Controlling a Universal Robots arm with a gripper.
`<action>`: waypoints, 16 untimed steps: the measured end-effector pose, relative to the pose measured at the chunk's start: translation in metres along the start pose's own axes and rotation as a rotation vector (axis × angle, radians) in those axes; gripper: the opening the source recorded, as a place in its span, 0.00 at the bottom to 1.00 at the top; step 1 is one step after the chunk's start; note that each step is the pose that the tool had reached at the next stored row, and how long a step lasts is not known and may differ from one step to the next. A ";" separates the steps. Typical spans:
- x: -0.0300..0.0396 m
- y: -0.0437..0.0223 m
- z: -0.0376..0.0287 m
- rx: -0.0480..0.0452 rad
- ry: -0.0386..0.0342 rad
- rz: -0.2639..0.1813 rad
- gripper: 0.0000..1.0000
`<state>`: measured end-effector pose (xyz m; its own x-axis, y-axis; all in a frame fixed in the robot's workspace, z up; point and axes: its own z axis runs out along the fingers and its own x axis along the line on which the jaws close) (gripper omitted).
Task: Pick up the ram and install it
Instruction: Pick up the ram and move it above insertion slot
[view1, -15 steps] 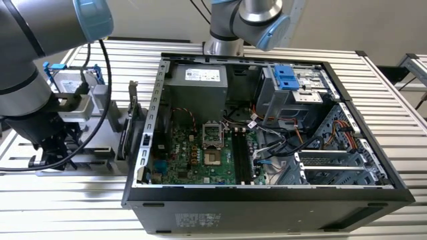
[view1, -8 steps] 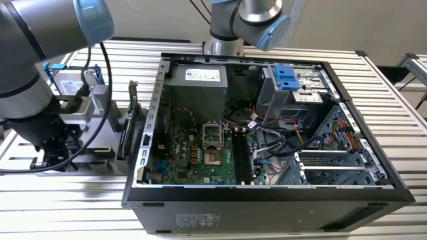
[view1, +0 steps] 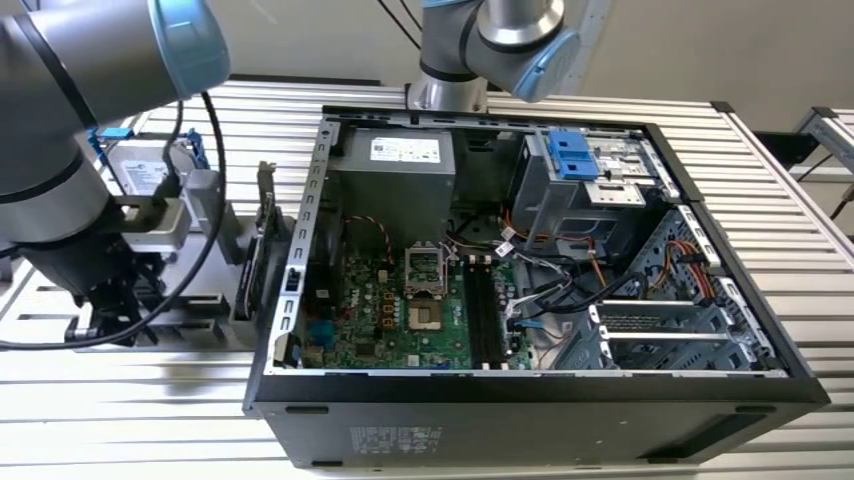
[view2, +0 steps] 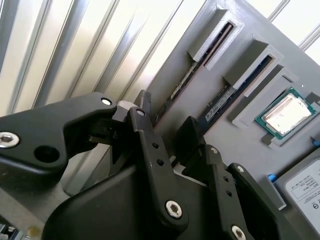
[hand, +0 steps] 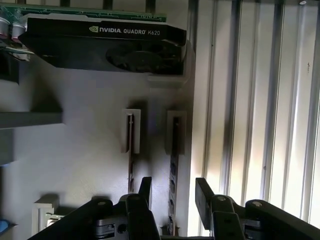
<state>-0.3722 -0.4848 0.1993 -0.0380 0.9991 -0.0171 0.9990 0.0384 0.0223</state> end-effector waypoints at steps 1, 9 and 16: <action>0.0000 0.0000 0.0007 0.0000 -0.0001 -0.001 1.00; 0.0001 -0.0003 0.0065 -0.0001 0.0001 -0.007 1.00; 0.0001 -0.0005 0.0095 0.0001 0.0000 -0.009 1.00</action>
<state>-0.3724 -0.4849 0.1898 -0.0473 0.9987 -0.0173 0.9986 0.0477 0.0221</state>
